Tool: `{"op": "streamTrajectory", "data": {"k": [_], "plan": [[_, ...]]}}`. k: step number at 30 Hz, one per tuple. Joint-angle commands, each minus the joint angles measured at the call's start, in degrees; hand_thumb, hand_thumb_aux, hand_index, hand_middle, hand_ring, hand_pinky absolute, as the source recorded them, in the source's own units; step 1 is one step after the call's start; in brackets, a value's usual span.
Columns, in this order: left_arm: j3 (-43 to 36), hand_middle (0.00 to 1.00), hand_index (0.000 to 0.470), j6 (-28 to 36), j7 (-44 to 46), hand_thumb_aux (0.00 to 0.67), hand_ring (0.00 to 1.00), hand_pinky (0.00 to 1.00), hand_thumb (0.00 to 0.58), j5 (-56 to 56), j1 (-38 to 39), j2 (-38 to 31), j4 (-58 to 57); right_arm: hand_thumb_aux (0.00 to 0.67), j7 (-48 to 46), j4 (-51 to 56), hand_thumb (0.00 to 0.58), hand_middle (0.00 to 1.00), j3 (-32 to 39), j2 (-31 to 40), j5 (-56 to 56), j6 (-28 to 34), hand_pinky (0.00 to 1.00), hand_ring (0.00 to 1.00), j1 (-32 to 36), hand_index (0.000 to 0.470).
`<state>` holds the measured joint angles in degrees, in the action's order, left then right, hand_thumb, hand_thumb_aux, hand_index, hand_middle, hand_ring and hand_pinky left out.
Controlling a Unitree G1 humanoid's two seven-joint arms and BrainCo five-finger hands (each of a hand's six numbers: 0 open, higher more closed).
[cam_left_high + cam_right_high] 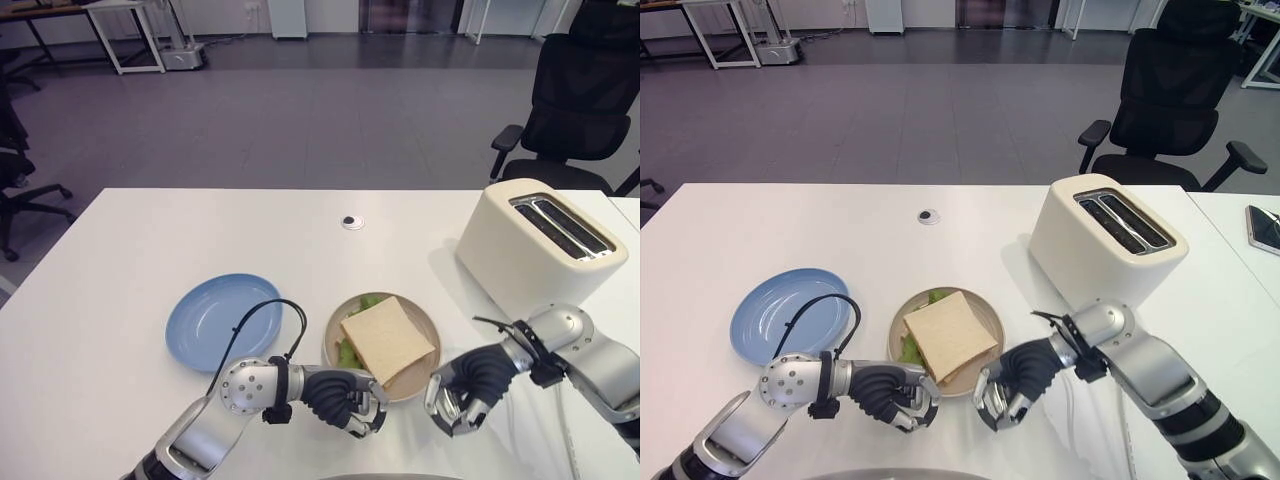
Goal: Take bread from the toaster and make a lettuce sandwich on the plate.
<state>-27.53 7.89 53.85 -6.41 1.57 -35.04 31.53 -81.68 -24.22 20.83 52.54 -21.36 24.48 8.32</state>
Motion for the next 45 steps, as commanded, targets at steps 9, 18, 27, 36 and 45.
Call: {"op": "streamTrajectory", "data": {"k": [9,18,27,36,45], "plan": [[-4.63,1.0,0.47,-5.62,-4.6,0.67,1.0,1.0,0.58,-9.76,-1.12,-1.07,-9.25,0.67,11.5,11.23,0.58,1.0,7.05,-5.14,15.79,-12.26,1.0,1.0,-7.28,0.47],[-3.23,1.0,0.47,-11.66,-10.45,0.67,1.0,1.0,0.58,-11.35,-4.72,2.68,-19.59,0.67,22.4,24.29,0.58,1.0,5.41,-14.08,19.62,-13.58,1.0,1.0,-0.25,0.47],[0.1,1.0,0.47,-22.58,-22.28,0.67,1.0,1.0,0.58,-10.57,-18.19,14.02,-50.1,0.67,30.3,35.89,0.58,1.0,5.87,-21.87,23.4,-12.69,1.0,1.0,6.32,0.47],[0.99,1.0,0.47,-34.99,-31.38,0.67,1.0,1.0,0.58,-12.71,-27.75,18.84,-75.92,0.67,37.44,49.8,0.58,1.0,2.58,-29.43,23.15,-13.66,1.0,1.0,13.49,0.47],[3.07,1.0,0.47,-40.39,-29.86,0.67,1.0,1.0,0.58,-9.38,-30.69,23.0,-84.83,0.67,46.38,65.39,0.58,1.0,-1.87,-35.03,23.9,-18.41,1.0,1.0,20.24,0.47]]}}
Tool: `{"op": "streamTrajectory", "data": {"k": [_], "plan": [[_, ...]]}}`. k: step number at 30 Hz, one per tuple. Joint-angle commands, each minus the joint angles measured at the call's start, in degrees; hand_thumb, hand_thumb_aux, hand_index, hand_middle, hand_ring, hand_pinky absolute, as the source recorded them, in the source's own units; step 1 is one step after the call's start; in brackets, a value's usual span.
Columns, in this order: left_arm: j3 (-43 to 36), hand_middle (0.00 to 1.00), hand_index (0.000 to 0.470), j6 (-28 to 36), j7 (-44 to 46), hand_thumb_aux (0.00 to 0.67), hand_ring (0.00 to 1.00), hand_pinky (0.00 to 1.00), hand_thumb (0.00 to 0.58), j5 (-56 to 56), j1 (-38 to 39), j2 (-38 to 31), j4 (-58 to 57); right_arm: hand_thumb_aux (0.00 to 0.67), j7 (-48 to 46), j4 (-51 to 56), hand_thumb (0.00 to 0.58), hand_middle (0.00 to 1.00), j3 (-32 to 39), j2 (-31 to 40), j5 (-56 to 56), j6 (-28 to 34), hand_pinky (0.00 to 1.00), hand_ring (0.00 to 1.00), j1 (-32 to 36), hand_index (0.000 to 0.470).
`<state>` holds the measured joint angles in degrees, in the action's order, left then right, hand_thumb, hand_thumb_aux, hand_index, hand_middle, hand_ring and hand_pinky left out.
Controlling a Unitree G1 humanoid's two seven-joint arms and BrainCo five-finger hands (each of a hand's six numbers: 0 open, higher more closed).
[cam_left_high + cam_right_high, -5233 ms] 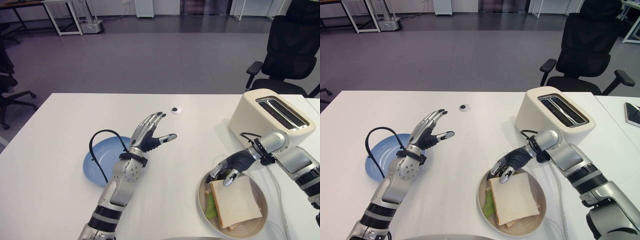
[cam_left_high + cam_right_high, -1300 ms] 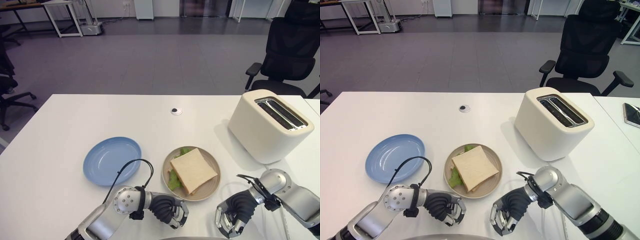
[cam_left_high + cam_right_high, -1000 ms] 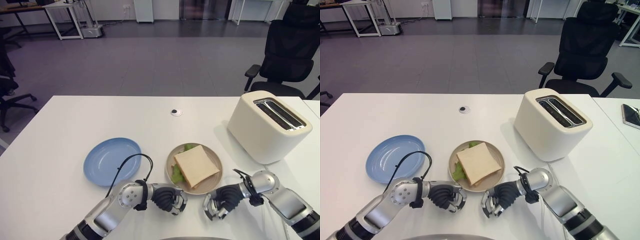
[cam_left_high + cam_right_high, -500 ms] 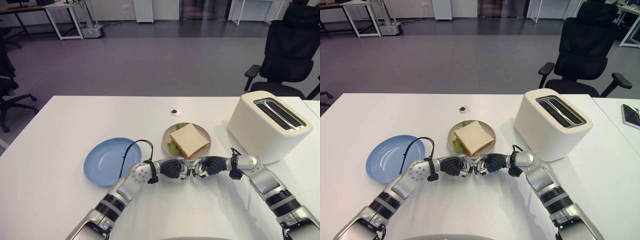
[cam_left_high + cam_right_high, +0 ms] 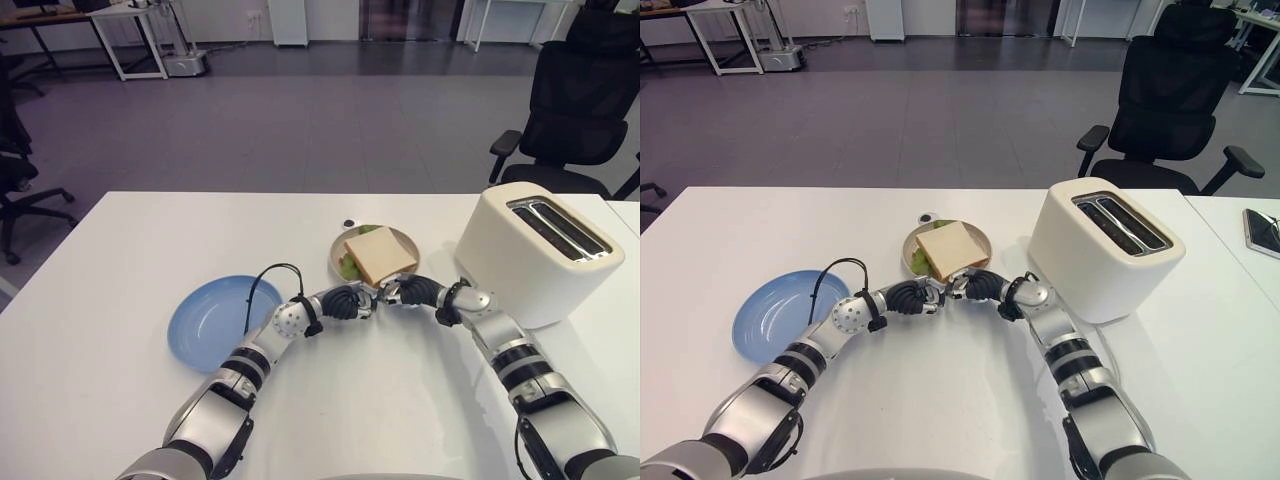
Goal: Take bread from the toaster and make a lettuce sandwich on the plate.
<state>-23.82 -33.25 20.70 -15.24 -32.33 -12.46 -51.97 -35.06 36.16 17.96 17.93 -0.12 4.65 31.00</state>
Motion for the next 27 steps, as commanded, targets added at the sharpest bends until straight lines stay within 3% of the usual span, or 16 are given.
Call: {"op": "streamTrajectory", "data": {"k": [1,3,4,5,6,7,10,12,16,21,27], "plan": [[-0.62,1.0,0.47,0.23,3.65,0.67,1.0,1.0,0.58,-0.13,3.94,0.25,0.7,0.67,-1.2,4.07,0.58,1.0,0.82,-0.24,2.33,1.51,1.0,1.0,-2.26,0.47],[-0.43,1.0,0.47,0.15,4.27,0.67,1.0,1.0,0.58,0.76,5.48,0.36,5.91,0.67,-4.61,-0.79,0.58,1.0,0.73,1.1,1.02,3.11,1.0,1.0,-3.5,0.47],[0.36,0.59,0.47,0.89,4.23,0.67,0.59,0.59,0.58,2.01,6.75,0.68,10.61,0.67,-6.49,-5.82,0.58,0.67,0.28,2.13,-0.44,4.88,0.67,0.67,-4.91,0.47],[2.01,0.0,0.26,3.04,4.6,0.37,0.0,0.0,0.464,5.65,8.71,1.47,17.57,0.583,-9.13,-13.36,0.57,0.09,-0.28,3.66,-2.88,7.6,0.09,0.09,-6.84,0.409],[4.35,0.0,0.0,6.79,4.28,0.0,0.0,0.0,0.0,10.46,10.98,2.35,26.11,0.121,-11.67,-22.61,0.19,0.0,-1.51,5.24,-6.71,10.85,0.0,0.0,-8.79,0.085],[6.51,0.0,0.0,10.79,3.67,0.0,0.0,0.0,0.0,14.56,13.08,2.98,33.98,0.0,-12.78,-30.16,0.0,0.0,-3.1,6.13,-9.88,14.09,0.0,0.0,-10.03,0.0],[13.79,0.0,0.0,25.12,-3.81,0.0,0.0,0.0,0.0,23.8,18.2,4.78,57.98,0.0,-3.8,-46.17,0.0,0.0,-12.52,2.45,-16.27,19.74,0.0,0.0,-10.3,0.0],[16.93,0.0,0.0,29.74,-8.71,0.0,0.0,0.0,0.0,22.65,19.87,5.76,66.58,0.0,6.17,-52.88,0.0,0.0,-17.01,-2.02,-15.11,19.19,0.0,0.0,-11.81,0.0],[19.84,0.0,0.0,33.81,-17.64,0.0,0.0,0.0,0.0,14.16,24.17,8.26,75.85,0.0,19.16,-61.83,0.0,0.0,-15.76,-9.0,-7.19,10.71,0.0,0.0,-20.43,0.0],[12.93,0.0,0.0,34.57,-21.79,0.0,0.0,0.0,0.0,6.36,33.89,10.74,80.6,0.0,27.98,-61.55,0.0,0.0,-7.99,-14.37,2.36,-4.26,0.0,0.0,-31.97,0.0],[13.6,0.0,0.0,34.56,-22.35,0.0,0.0,0.0,0.0,3.75,37.02,9.9,79.45,0.0,30.73,-56.74,0.0,0.0,-8.26,-14.96,5.47,-10.57,0.0,0.0,-30.77,0.0]]}}
